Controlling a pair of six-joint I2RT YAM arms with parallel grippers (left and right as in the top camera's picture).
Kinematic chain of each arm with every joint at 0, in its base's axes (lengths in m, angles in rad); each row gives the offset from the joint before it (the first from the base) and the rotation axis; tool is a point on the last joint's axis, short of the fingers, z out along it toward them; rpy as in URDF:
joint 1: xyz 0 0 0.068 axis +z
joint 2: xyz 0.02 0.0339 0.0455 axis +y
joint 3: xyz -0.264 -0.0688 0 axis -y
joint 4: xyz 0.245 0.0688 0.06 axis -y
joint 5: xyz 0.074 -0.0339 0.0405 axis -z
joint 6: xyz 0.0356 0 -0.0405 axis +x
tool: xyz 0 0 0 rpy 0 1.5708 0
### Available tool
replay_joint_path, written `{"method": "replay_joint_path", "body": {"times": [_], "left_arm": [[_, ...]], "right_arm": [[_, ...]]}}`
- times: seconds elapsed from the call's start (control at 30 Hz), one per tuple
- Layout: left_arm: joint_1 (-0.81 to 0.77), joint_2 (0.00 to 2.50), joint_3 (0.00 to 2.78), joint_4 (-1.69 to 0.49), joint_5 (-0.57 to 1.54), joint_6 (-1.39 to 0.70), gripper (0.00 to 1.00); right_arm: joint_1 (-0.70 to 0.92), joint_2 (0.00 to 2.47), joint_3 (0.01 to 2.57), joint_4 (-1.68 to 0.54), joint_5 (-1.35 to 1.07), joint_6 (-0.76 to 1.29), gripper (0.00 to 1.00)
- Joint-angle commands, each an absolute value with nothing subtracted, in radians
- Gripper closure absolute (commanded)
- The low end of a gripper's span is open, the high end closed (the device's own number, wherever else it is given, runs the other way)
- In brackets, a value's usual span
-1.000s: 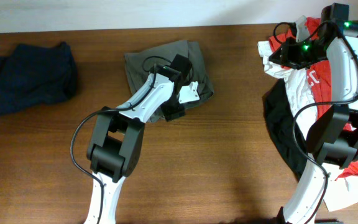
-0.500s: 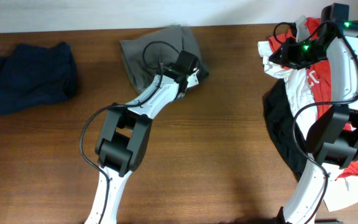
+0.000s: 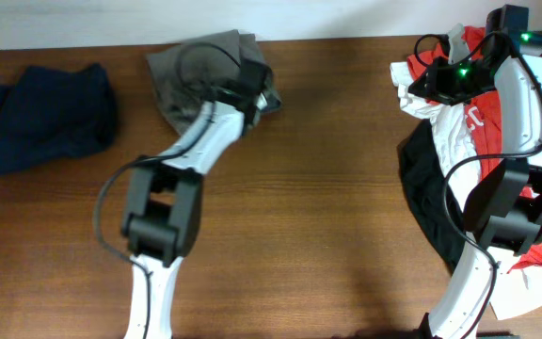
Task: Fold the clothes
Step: 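Carry the folded shorts left and place them on the navy garment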
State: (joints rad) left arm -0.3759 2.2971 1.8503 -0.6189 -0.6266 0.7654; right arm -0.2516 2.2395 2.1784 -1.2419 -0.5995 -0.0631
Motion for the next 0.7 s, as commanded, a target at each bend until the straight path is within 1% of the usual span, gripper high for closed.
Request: {"method": "replay_joint_path", "body": {"times": [0.0,0.1,0.4,0.53,0.57,0.67], "left_arm": [[-0.307,2.111,1.915,-0.592,-0.677,0.679,0.99],[-0.252,2.037,1.917,-0.575,-0.669,0.69,1.0],[-0.113,1.971,1.917,-0.563,-0.503,1.073,1.0],[-0.054,1.968,1.917,-0.467,-0.5,1.146,1.0],[-0.024,1.968,1.918,-0.419,-0.482,1.225,1.0],[0.033,1.968,1.918,-0.313,-0.445,1.364,1.0]], "right_arm": [[-0.248,2.218,2.178,-1.245,-0.591,-0.071,0.8],[-0.248,2.218,2.178,-1.25,-0.591,-0.071,0.8],[-0.248,2.218,2.178,-1.268,-0.591,-0.071,0.8],[-0.248,2.218,2.178,-1.276,-0.591,-0.071,0.8],[-0.248,2.218,2.178,-1.282,-0.591,-0.071,0.8],[-0.248,2.218,2.178,-1.296,-0.591,-0.07,0.8]]}}
